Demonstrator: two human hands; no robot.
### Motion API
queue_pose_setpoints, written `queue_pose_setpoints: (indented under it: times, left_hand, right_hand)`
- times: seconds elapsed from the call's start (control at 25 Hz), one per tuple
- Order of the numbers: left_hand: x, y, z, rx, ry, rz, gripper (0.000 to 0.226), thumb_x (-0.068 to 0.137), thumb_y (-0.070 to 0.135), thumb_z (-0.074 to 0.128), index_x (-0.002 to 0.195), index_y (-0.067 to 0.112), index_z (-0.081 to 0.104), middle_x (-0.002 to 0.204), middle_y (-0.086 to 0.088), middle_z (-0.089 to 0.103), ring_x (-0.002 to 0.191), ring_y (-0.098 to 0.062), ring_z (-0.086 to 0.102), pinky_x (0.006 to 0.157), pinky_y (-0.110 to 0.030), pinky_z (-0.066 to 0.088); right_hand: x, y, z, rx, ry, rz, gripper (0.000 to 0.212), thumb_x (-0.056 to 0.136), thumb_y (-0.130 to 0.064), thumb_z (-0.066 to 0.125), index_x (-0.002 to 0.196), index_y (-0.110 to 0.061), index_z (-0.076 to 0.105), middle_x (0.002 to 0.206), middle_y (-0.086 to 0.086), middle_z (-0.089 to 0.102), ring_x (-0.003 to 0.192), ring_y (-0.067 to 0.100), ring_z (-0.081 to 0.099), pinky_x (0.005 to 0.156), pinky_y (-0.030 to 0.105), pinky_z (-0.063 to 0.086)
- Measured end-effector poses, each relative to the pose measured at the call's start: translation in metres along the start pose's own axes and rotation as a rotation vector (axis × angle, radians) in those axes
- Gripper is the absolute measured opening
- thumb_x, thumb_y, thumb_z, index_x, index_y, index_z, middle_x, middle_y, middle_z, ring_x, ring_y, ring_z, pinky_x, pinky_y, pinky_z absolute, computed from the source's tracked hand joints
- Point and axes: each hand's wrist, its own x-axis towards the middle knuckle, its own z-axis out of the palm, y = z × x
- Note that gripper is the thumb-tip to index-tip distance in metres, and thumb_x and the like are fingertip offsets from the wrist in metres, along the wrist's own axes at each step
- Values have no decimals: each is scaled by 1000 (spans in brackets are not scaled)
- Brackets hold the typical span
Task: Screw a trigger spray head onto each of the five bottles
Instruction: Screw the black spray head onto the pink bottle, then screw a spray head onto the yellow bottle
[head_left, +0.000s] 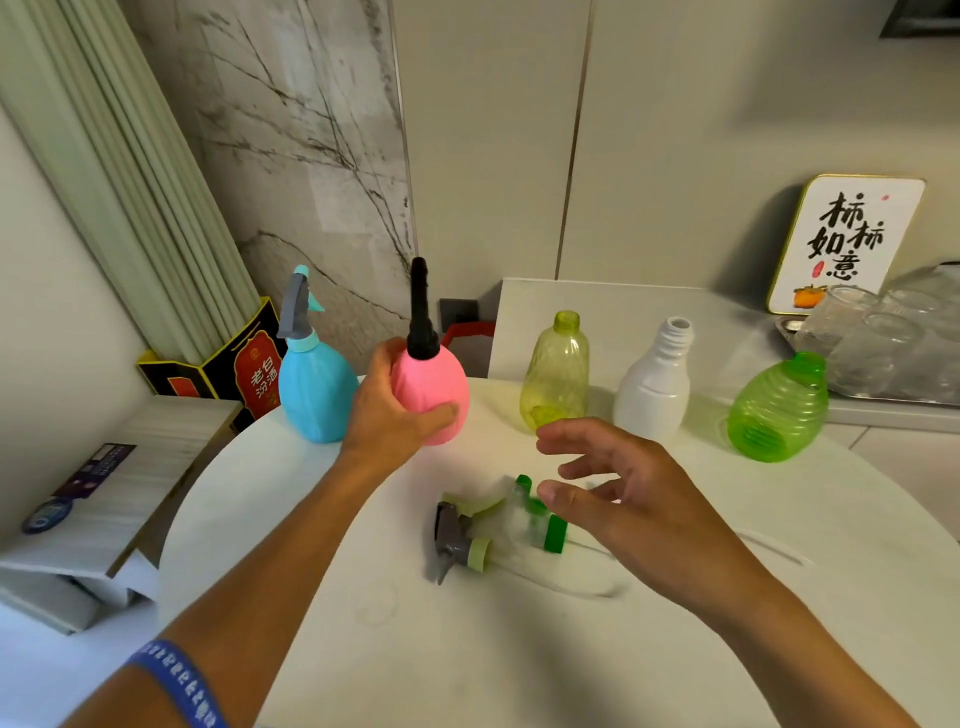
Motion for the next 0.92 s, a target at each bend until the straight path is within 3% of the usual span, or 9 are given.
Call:
queue_pose_setpoints:
  times: [0.08,0.32,0.52,0.64,0.76,0.92]
  left_hand:
    - [8,-5,6,-18,-10,10,86,62,25,88,133,32,40,122,14,44,108,-13,44,74,-23,46]
    - [22,-17,14,10,-64,-167,86,69,24,83,141,32,35,139,0,45,118,-23,45,87,-44,49]
    - [21,-19,13,3,-123,-195,91,70,26,82,143,36,29,139,1,43,112,-17,42,80,-36,47]
    - [16,-17,9,-15,-135,-256,98,67,28,86,145,34,27,141,1,42,121,-25,44,86,-39,47]
    - [6,-12,6,66,-183,-324,110,64,26,88,150,28,20,147,-3,38,131,-29,39,98,-48,42]
    - [-11,5,-15,261,-293,-401,100,70,32,84,148,17,24,151,-6,34,135,-28,36,96,-38,40]
  right_hand:
    - [-1,-1,2,-33,17,-31,29,86,-35,72,112,-45,63,112,-26,66,103,-1,60,82,26,52]
    - [1,2,3,-144,25,-36,28,88,-38,68,114,-44,61,111,-27,66,101,-3,59,81,26,53]
    - [1,3,5,-178,29,-49,26,88,-38,67,112,-46,61,109,-28,66,99,-4,59,77,23,53]
    - [1,2,7,-198,35,-26,28,89,-36,67,114,-44,60,110,-27,65,96,-4,60,78,26,54]
    - [9,1,7,-222,126,-36,33,89,-35,67,119,-42,58,113,-26,64,94,0,62,79,30,55]
    - [27,2,8,-261,320,-26,48,88,-30,70,131,-38,49,123,-17,61,88,8,64,75,28,52]
